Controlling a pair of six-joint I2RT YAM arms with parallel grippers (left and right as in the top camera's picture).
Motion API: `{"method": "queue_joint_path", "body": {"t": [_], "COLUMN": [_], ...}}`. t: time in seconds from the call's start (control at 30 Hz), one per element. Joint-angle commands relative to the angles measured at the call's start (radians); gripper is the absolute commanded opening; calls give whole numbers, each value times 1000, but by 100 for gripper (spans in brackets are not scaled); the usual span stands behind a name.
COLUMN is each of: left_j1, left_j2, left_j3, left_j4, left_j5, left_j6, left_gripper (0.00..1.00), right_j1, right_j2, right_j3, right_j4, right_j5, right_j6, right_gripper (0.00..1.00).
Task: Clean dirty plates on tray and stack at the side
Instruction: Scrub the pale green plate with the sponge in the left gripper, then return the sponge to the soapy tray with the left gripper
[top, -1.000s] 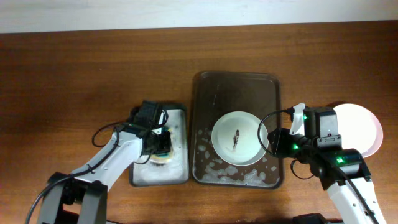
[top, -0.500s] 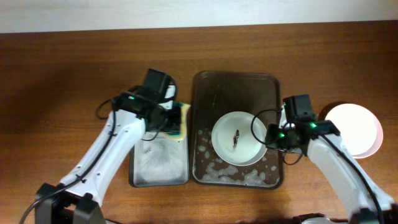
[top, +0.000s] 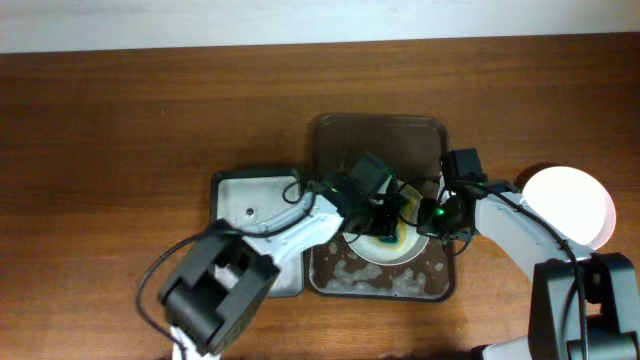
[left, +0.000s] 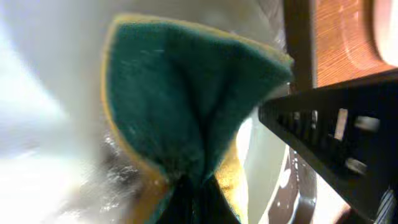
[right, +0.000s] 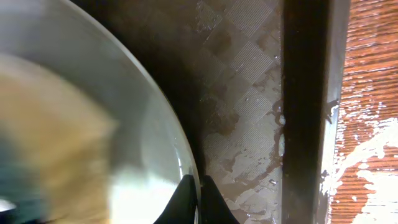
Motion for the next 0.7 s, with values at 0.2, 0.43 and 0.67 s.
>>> {"method": "queue_joint_path", "body": {"t": [0.2, 0.43, 0.67], "left_j1": [53, 51, 128], "left_j2": [125, 125, 6], "left_j3": [92, 304, 516], "left_j4": [-447, -716, -1046], "left_j5": [-660, -703, -665], "left_j6": [-52, -40, 29], "left_gripper": [0, 0, 0], "right_j1": [3, 3, 5], "right_j2": [16, 15, -239], "right_j3": [-1, -1, 0], "right_j4": [-34, -58, -97], "right_j5": [36, 40, 43], "right_j6": [1, -4, -74], "right_gripper": [4, 4, 4]}}
